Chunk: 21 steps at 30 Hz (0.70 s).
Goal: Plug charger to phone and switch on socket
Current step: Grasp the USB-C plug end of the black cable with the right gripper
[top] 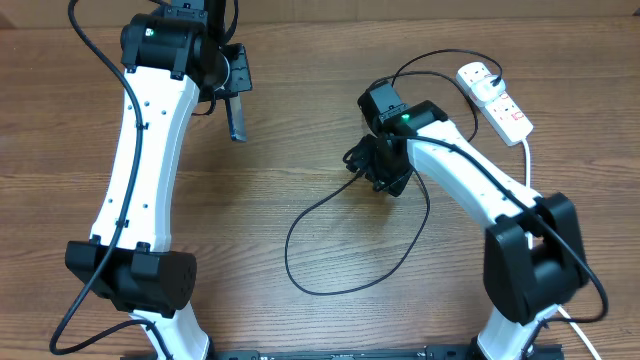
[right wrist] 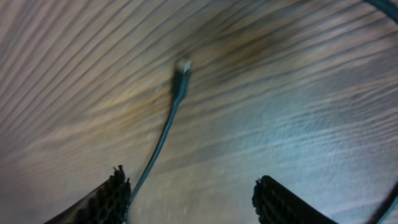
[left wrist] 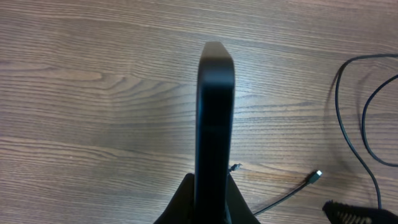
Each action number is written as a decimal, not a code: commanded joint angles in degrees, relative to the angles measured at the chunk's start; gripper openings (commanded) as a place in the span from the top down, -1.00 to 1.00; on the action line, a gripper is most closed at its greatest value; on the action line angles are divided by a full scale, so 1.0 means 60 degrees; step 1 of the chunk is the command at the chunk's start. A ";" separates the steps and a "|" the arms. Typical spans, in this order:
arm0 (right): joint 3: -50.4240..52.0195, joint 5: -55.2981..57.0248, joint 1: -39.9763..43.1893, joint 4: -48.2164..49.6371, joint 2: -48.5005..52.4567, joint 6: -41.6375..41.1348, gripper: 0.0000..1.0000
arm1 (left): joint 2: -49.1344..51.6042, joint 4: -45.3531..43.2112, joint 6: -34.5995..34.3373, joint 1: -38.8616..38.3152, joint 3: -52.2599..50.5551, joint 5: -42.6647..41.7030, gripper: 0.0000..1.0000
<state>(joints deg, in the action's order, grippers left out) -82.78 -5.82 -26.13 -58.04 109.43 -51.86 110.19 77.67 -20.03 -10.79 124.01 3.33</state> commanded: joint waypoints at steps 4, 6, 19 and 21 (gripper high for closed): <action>-0.0142 0.0984 -0.0335 0.0299 0.0612 -0.0911 -0.18 | -0.0131 -0.0040 -0.0244 -0.0022 0.0087 0.0233 0.92; -0.0142 0.1235 -0.0430 0.0368 0.0736 -0.1035 -0.12 | -0.0131 -0.0040 -0.0240 -0.0022 0.0087 0.0146 0.92; -0.0142 0.1657 -0.0874 0.1315 0.1439 -0.1778 -0.02 | -0.0131 -0.0015 -0.0240 -0.0022 0.0087 -0.0062 0.92; -0.0142 0.1861 -0.0896 0.1315 0.1475 -0.1956 -0.01 | -0.0131 -0.0015 -0.0240 -0.0022 0.0087 -0.0058 0.92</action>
<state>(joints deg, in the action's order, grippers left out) -82.78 2.94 -30.63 -50.41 117.38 -60.95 110.19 77.84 -20.88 -10.79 124.01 3.42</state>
